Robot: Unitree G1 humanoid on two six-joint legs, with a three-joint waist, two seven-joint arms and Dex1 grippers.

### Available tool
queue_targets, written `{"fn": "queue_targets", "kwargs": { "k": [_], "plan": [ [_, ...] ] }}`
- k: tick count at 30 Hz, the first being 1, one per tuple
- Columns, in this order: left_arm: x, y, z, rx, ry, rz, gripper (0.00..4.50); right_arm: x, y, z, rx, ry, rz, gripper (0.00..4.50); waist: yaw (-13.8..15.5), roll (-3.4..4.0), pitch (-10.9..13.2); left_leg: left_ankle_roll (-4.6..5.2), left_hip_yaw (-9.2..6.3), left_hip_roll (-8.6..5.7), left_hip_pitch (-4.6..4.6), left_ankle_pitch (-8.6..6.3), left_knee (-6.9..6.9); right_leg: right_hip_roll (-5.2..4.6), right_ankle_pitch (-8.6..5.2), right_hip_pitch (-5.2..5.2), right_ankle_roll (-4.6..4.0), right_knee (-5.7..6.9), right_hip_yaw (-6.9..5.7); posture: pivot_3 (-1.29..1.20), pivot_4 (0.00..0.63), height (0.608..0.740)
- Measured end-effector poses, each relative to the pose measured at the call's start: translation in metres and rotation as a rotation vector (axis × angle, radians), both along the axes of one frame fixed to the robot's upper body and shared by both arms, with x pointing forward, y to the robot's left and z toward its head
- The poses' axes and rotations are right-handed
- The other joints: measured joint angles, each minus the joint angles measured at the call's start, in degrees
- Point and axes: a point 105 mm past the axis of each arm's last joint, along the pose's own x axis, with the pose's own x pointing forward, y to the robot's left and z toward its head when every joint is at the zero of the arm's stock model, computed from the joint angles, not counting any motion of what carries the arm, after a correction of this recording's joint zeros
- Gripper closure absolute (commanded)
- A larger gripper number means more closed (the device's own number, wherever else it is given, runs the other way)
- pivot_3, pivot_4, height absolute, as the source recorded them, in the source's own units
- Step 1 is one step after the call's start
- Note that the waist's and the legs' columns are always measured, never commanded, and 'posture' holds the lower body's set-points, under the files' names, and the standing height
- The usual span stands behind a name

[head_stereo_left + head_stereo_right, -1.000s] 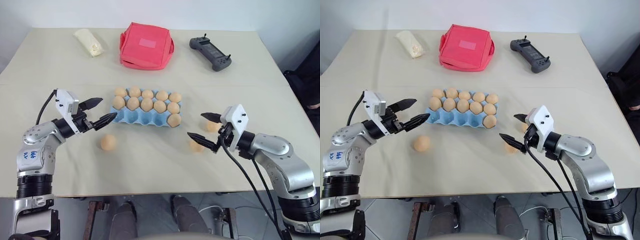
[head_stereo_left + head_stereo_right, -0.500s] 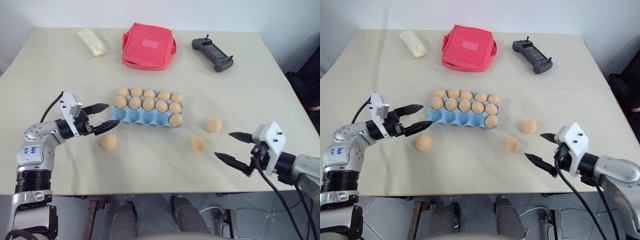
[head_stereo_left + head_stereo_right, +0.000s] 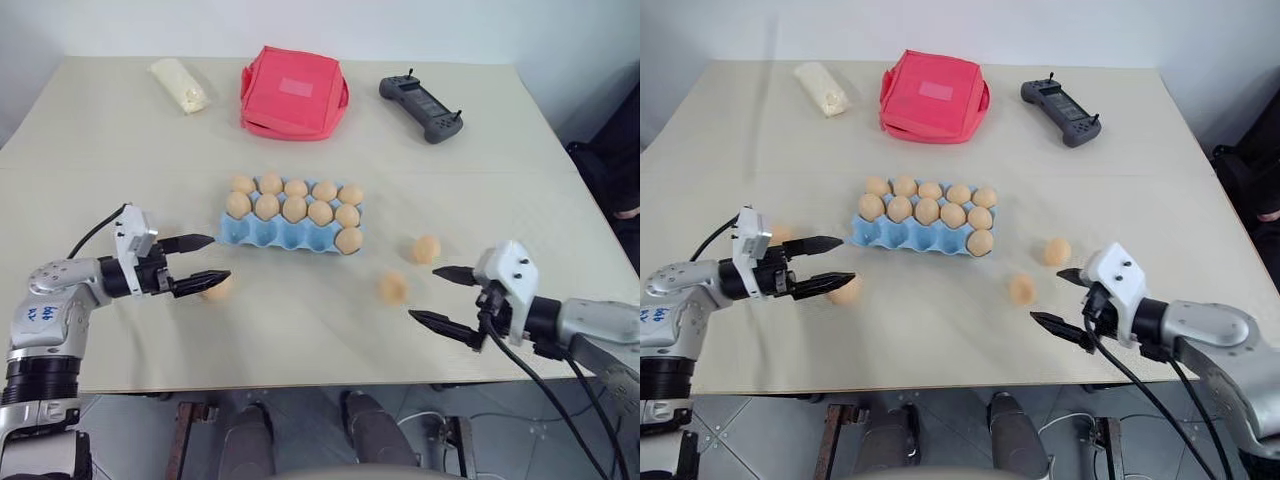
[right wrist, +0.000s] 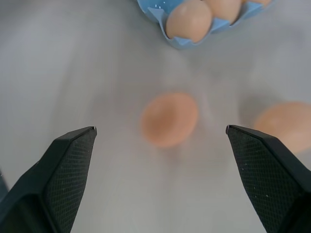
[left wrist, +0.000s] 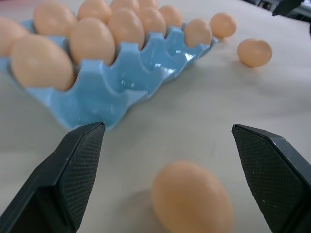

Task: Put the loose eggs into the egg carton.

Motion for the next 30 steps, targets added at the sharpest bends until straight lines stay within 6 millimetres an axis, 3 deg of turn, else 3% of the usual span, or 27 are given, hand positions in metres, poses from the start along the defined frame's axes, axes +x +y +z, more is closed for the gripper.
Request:
{"fn": "queue_targets", "kwargs": {
  "k": [5,12,15,18,19,21,24,30],
  "plan": [
    [-0.008,0.008,-0.002,0.012,-0.006,0.042,0.04,0.016,0.015,-0.013,-0.001,0.052,0.049,0.00,0.0,0.00,0.0,0.00,0.01,0.02,-0.01,-0.02,-0.02,0.00,-0.01,-0.03,0.00,0.01,-0.01,0.00,0.150,0.740],
    [-0.019,0.010,-0.001,0.017,-0.019,0.080,0.04,0.037,0.020,-0.031,-0.021,0.092,0.048,0.00,0.0,0.00,0.0,0.01,0.03,0.03,-0.01,-0.02,-0.02,0.01,0.00,-0.07,0.01,0.06,-0.01,0.00,0.150,0.740],
    [-0.022,0.012,-0.001,0.018,-0.020,0.102,0.00,0.043,0.021,-0.035,-0.009,0.086,0.043,0.64,0.0,0.00,0.0,0.01,0.04,0.02,-0.01,-0.02,-0.02,0.00,0.01,-0.06,0.02,0.05,-0.01,0.00,0.150,0.740],
    [-0.022,0.014,0.002,0.012,-0.028,0.121,0.00,0.043,0.023,-0.037,-0.006,0.087,0.063,1.64,0.0,0.00,0.0,0.01,0.04,0.02,-0.01,-0.02,-0.02,0.01,0.02,-0.06,0.04,0.05,-0.01,0.00,0.150,0.740],
    [-0.022,0.013,0.003,0.013,-0.034,0.121,0.00,0.043,0.023,-0.035,-0.004,0.081,0.069,2.05,0.0,0.00,0.0,0.01,0.04,0.02,-0.01,-0.02,-0.02,0.01,0.02,-0.06,0.05,0.05,-0.01,0.00,0.150,0.740],
    [-0.022,0.011,0.005,0.015,-0.043,0.118,0.00,0.042,0.024,-0.034,-0.002,0.076,0.075,2.38,0.0,0.01,0.0,0.01,0.04,0.02,-0.01,-0.02,-0.01,0.01,0.02,-0.05,0.04,0.05,-0.01,0.00,0.150,0.740],
    [-0.022,0.012,0.005,0.013,-0.040,0.123,0.00,0.041,0.026,-0.025,0.007,0.050,0.085,2.38,-0.1,0.01,0.0,0.01,0.04,0.02,0.00,-0.02,-0.01,0.01,0.02,-0.07,0.04,0.08,-0.01,0.00,0.150,0.740],
    [-0.021,0.012,0.005,0.008,-0.038,0.127,0.00,0.052,0.046,0.018,0.062,-0.067,0.116,2.39,-0.3,0.01,0.0,0.01,0.05,0.03,0.02,-0.02,-0.01,0.01,0.01,-0.07,0.02,0.09,-0.01,0.00,0.150,0.740]
  ]
}}
